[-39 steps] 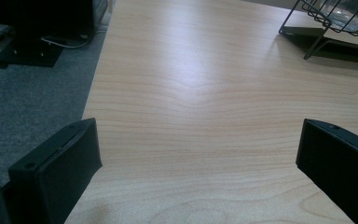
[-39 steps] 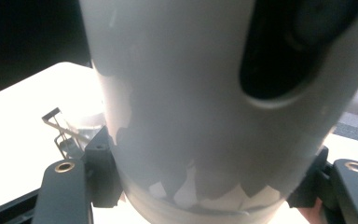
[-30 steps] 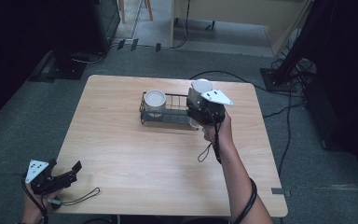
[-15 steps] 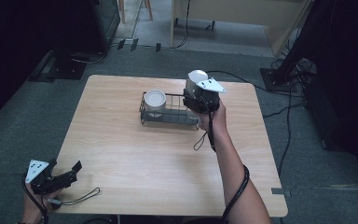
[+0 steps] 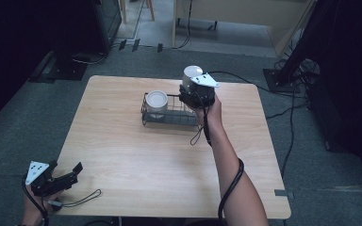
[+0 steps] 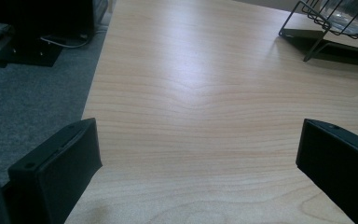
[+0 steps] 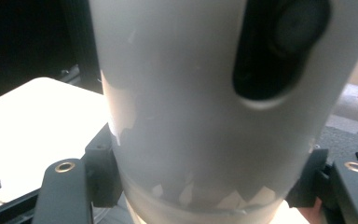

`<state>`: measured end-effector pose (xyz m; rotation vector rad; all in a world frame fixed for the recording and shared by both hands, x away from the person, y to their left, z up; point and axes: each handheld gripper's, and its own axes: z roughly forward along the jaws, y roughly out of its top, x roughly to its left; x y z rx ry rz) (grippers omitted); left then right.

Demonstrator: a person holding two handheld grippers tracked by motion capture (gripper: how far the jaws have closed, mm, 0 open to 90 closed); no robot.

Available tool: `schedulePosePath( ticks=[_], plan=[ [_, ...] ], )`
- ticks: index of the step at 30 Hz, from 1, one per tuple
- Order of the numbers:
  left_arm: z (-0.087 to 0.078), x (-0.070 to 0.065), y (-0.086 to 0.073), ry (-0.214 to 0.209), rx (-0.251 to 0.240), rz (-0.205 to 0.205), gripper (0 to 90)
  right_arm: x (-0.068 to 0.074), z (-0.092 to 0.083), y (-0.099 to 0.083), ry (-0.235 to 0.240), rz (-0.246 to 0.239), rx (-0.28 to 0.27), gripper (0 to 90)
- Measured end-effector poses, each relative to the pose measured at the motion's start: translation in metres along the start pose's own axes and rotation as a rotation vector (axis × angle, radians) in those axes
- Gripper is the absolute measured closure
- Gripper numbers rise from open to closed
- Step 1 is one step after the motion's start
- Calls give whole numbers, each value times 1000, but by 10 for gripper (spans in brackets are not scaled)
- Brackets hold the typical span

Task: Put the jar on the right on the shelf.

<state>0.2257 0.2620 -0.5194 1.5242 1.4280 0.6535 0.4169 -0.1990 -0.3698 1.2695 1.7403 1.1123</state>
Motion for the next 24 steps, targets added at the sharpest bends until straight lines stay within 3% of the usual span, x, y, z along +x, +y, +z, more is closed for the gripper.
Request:
schedulePosePath(
  ticks=[11, 24],
  plan=[
    [0, 0, 0, -2, 1, 1, 0, 3, 23, -20, -17, -5, 30, 307],
    [0, 0, 0, -2, 1, 0, 0, 2, 25, -44, -22, -9, 12, 306]
  ],
)
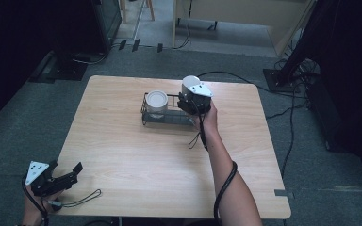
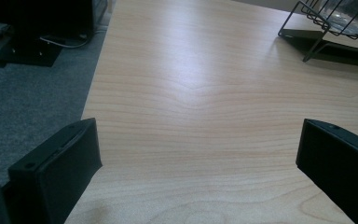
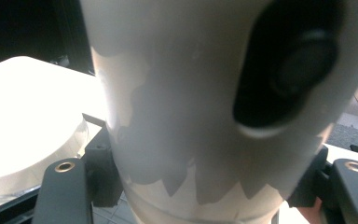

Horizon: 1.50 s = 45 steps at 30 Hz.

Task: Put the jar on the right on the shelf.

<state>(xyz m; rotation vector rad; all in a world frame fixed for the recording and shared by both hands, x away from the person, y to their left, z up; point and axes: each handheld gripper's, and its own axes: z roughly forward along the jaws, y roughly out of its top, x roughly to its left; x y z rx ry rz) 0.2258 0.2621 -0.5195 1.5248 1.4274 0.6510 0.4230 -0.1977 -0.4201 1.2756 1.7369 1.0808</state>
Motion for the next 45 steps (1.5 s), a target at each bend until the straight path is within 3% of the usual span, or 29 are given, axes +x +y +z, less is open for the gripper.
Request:
schedulePosePath(
  ticks=[13, 27, 34, 45],
  plan=[
    [0, 0, 0, 4, 1, -1, 0, -8, -7, -8, 36, 7, -4, 286],
    [1, 0, 0, 4, 5, -3, 0, -18, -14, -24, 113, 48, 6, 12],
    [0, 0, 0, 3, 3, -5, 0, -24, -23, -35, 119, 57, -11, 4],
    [0, 1, 0, 4, 4, -4, 0, -34, -41, -59, 107, 64, 5, 5]
  ],
)
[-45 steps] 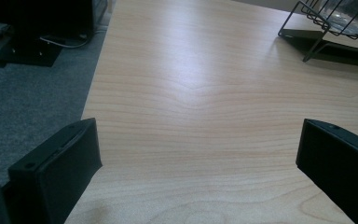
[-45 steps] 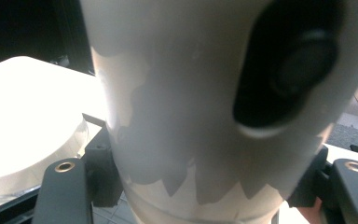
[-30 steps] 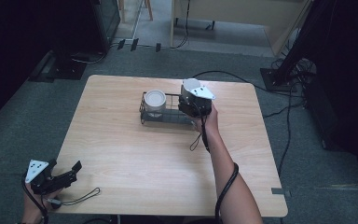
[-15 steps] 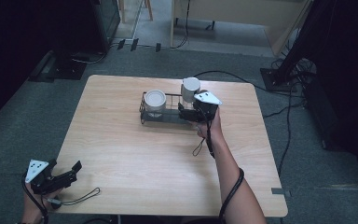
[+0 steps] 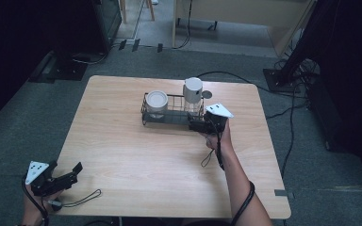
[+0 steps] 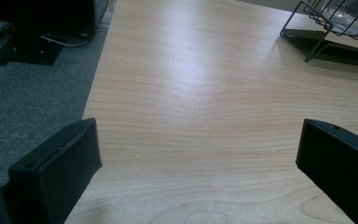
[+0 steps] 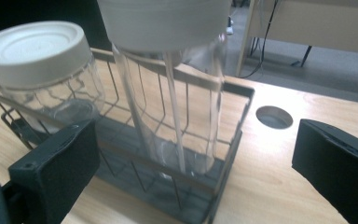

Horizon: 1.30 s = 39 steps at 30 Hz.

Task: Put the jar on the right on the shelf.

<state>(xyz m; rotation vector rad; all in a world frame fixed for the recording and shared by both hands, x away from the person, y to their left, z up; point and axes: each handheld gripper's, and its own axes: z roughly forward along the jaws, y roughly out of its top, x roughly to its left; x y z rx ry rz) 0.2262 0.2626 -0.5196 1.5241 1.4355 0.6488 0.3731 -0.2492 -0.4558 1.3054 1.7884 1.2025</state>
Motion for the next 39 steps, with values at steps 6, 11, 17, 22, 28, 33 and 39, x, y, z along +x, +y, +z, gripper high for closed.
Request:
schedulePosePath(
  ticks=[6, 11, 17, 22, 28, 33, 39],
  plan=[
    [0, 0, 0, 3, 1, -2, 0, -4, -9, -10, -4, 3, 0, 5],
    [0, 0, 0, 3, 1, -2, 0, -11, -15, -18, -16, 16, 0, 6],
    [0, 0, 0, 3, 1, -3, 0, -22, -25, -32, -35, 31, 10, 6],
    [0, 0, 0, 4, 2, -2, 0, -32, -34, -45, -51, 37, 20, 6],
    [0, 0, 0, 5, 1, -3, 0, -43, -47, -59, -74, 52, 28, 6],
    [0, 1, 0, 4, 0, -6, 0, -49, -56, -70, -86, 57, 40, 6],
    [0, 1, 0, 4, 0, -6, 0, -59, -70, -83, -108, 60, 48, 6]
  ],
)
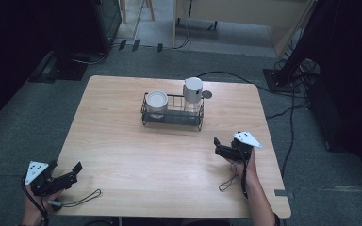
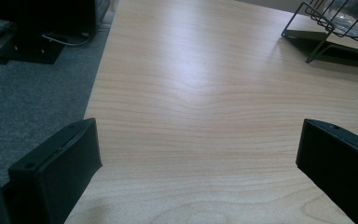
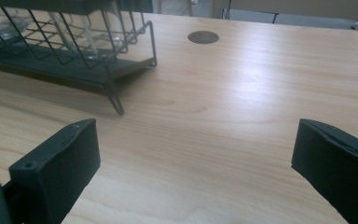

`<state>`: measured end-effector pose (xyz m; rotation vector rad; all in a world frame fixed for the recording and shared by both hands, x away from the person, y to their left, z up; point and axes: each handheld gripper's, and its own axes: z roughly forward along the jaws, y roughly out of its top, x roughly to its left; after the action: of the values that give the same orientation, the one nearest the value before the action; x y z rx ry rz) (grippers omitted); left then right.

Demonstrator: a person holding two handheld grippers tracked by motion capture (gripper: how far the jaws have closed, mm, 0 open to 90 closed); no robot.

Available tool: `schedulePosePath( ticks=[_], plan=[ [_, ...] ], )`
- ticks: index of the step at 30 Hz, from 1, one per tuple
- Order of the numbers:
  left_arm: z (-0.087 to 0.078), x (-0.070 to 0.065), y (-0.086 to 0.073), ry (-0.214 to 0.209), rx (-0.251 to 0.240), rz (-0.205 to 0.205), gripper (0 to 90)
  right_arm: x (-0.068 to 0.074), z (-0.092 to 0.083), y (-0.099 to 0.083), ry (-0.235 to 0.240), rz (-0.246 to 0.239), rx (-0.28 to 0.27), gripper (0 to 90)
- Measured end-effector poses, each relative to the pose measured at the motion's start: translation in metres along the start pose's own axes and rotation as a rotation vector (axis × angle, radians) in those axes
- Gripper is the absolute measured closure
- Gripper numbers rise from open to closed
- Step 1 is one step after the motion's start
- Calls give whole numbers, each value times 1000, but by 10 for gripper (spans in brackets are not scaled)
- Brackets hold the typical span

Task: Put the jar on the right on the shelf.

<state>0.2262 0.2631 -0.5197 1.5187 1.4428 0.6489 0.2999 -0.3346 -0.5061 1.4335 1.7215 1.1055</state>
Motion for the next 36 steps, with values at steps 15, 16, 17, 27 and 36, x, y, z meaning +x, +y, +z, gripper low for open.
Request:
schedulePosePath(
  ticks=[15, 16, 17, 27, 36],
  plan=[
    [0, 0, 0, 4, -3, -4, 0, -26, -29, -21, -42, 43, 7, 7],
    [0, 0, 0, 4, -3, -4, 0, -28, -31, -23, -45, 47, 10, 8],
    [0, 0, 0, 5, -3, -4, 0, -30, -34, -25, -50, 49, 13, 7],
    [0, 0, 0, 8, -3, -7, 0, -48, -55, -35, -81, 58, 7, 7],
    [0, 0, 0, 12, -2, -7, 0, -58, -67, -40, -101, 64, 13, 7]
  ],
)
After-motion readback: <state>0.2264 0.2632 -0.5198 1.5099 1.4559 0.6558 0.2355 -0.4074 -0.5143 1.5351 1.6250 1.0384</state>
